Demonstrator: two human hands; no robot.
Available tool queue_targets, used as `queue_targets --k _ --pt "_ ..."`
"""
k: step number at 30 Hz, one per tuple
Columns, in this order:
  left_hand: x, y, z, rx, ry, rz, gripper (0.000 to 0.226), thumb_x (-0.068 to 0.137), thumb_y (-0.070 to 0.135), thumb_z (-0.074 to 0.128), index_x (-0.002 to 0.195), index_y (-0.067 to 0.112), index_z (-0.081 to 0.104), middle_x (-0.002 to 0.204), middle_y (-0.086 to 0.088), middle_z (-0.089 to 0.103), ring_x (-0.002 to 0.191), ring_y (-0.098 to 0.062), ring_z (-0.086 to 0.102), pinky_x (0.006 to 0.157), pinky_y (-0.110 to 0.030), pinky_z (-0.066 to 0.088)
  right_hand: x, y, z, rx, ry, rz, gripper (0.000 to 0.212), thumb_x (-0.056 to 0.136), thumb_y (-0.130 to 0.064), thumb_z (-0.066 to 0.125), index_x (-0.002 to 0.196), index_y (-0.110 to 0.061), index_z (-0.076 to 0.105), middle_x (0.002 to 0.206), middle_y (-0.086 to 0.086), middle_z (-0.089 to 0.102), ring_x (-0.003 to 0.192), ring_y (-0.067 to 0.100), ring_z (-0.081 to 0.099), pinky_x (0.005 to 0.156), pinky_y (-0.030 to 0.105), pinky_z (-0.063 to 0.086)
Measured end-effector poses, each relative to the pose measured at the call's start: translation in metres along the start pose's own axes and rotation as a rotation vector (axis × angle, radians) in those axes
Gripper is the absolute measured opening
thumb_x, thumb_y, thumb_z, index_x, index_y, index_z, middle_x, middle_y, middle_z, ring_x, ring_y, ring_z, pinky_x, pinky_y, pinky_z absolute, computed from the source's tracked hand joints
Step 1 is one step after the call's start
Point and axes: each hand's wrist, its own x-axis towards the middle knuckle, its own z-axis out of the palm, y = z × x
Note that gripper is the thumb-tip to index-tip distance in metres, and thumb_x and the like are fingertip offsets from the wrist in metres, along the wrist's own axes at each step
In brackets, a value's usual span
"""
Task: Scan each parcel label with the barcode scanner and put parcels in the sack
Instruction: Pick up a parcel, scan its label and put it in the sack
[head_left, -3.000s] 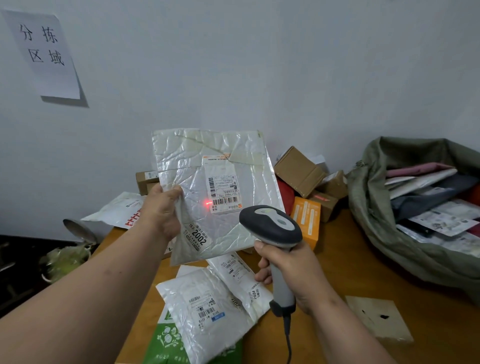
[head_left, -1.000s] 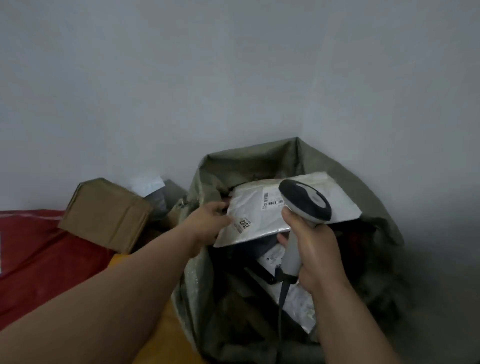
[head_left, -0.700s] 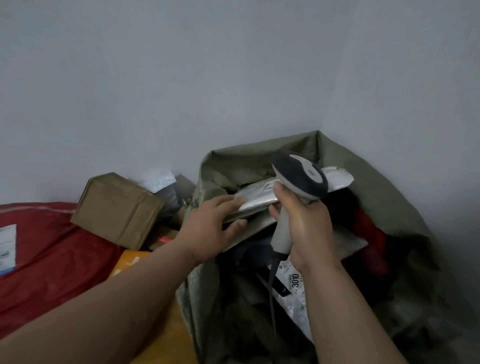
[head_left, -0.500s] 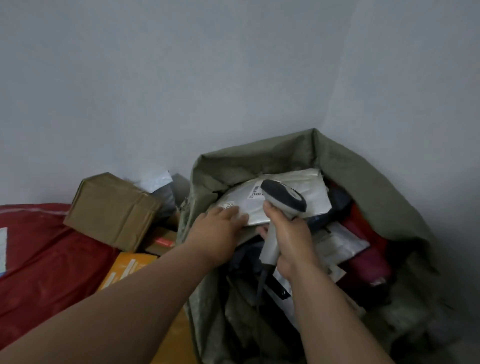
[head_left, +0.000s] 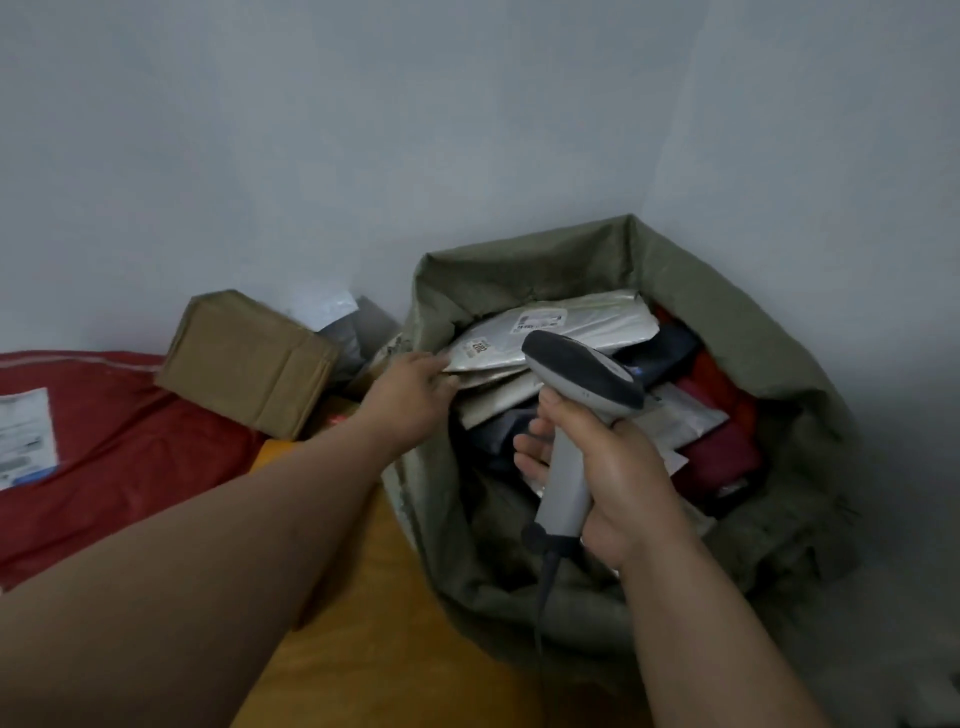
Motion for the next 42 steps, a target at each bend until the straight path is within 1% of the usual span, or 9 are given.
queue_targets --k 4,15,18,26,30,32,34,38,42 --pt "-0.071 -0.047 -0.042 -0.162 0.015 -0.158 0.041 0.104 0.032 0.048 0.140 0.015 0.056 0.140 -0.007 0.056 0.126 -0.024 0.052 0.093 -0.029 0.040 -0.045 0.020 0.030 -0.041 -0.055 -0.001 0.023 0.085 -0.022 0.075 0.098 -0.004 0.070 0.083 0.011 0.066 0.080 0.025 0.069 0.082 0.042 0.061" --pt "-0.270 -0.210 -0.122 -0.194 0.036 -0.455 0.038 0.100 0.034 0.054 0.131 0.013 0.061 0.126 -0.012 0.064 0.109 -0.027 0.061 0.085 -0.029 0.046 -0.162 0.142 0.138 -0.215 -0.029 -0.003 0.020 0.086 -0.023 0.076 0.100 -0.009 0.071 0.083 0.011 0.066 0.079 0.025 0.069 0.077 0.042 0.060" --pt "-0.311 -0.232 -0.120 -0.236 -0.055 -0.478 0.040 0.100 0.034 0.054 0.133 0.012 0.059 0.130 -0.011 0.063 0.116 -0.027 0.060 0.099 -0.035 0.047 -0.177 0.176 0.140 -0.270 0.050 0.032 0.026 0.085 -0.024 0.077 0.105 -0.009 0.070 0.088 0.010 0.065 0.082 0.023 0.068 0.072 0.039 0.059" --pt "-0.363 -0.224 -0.059 -0.394 -0.266 -0.541 0.043 0.101 0.035 0.053 0.140 0.016 0.051 0.140 -0.006 0.054 0.127 -0.025 0.051 0.099 -0.037 0.043 -0.195 0.226 0.079 -0.384 0.298 0.126 0.010 0.087 -0.013 0.072 0.086 -0.014 0.062 0.092 0.009 0.060 0.086 0.023 0.062 0.079 0.046 0.059" --pt "-0.371 -0.196 -0.011 -0.566 -0.360 -0.627 0.044 0.102 0.035 0.052 0.141 0.015 0.048 0.140 -0.007 0.052 0.125 -0.026 0.052 0.104 -0.041 0.045 -0.198 0.241 0.037 -0.564 0.327 0.142 0.040 0.083 -0.012 0.071 0.107 0.016 0.054 0.081 0.009 0.049 0.078 0.030 0.048 0.085 0.057 0.054" --pt "-0.373 -0.181 0.011 -0.626 -0.431 -0.667 0.050 0.103 0.037 0.050 0.147 0.015 0.041 0.145 -0.008 0.047 0.129 -0.029 0.049 0.100 -0.041 0.045 -0.196 0.246 0.020 -0.629 0.324 0.136 0.040 0.084 -0.010 0.067 0.102 0.021 0.051 0.083 0.010 0.043 0.081 0.026 0.041 0.069 0.042 0.038" --pt "-0.372 -0.167 0.030 -0.658 -0.479 -0.712 0.055 0.103 0.039 0.049 0.151 0.016 0.035 0.150 -0.008 0.043 0.132 -0.031 0.047 0.098 -0.041 0.045 -0.192 0.250 0.007 -0.677 0.301 0.159 0.018 0.087 -0.009 0.063 0.082 0.004 0.052 0.081 0.010 0.040 0.080 0.025 0.037 0.070 0.040 0.027" --pt "-0.371 -0.147 0.062 -0.753 -0.442 -0.819 0.057 0.102 0.035 0.052 0.153 0.019 0.031 0.155 -0.005 0.038 0.135 -0.028 0.045 0.107 -0.043 0.045 -0.183 0.258 -0.011 -0.663 0.263 0.219 0.016 0.086 -0.010 0.064 0.085 -0.013 0.048 0.081 0.010 0.043 0.076 0.024 0.039 0.067 0.039 0.028" --pt "-0.372 -0.131 0.080 -0.874 -0.395 -0.909 0.027 0.103 0.035 0.050 0.127 0.023 0.049 0.117 0.004 0.055 0.111 -0.023 0.053 0.104 -0.044 0.048 -0.183 0.264 -0.019 -0.566 0.245 0.307 0.019 0.087 -0.016 0.067 0.092 0.000 0.060 0.087 0.009 0.052 0.080 0.024 0.049 0.068 0.036 0.036"
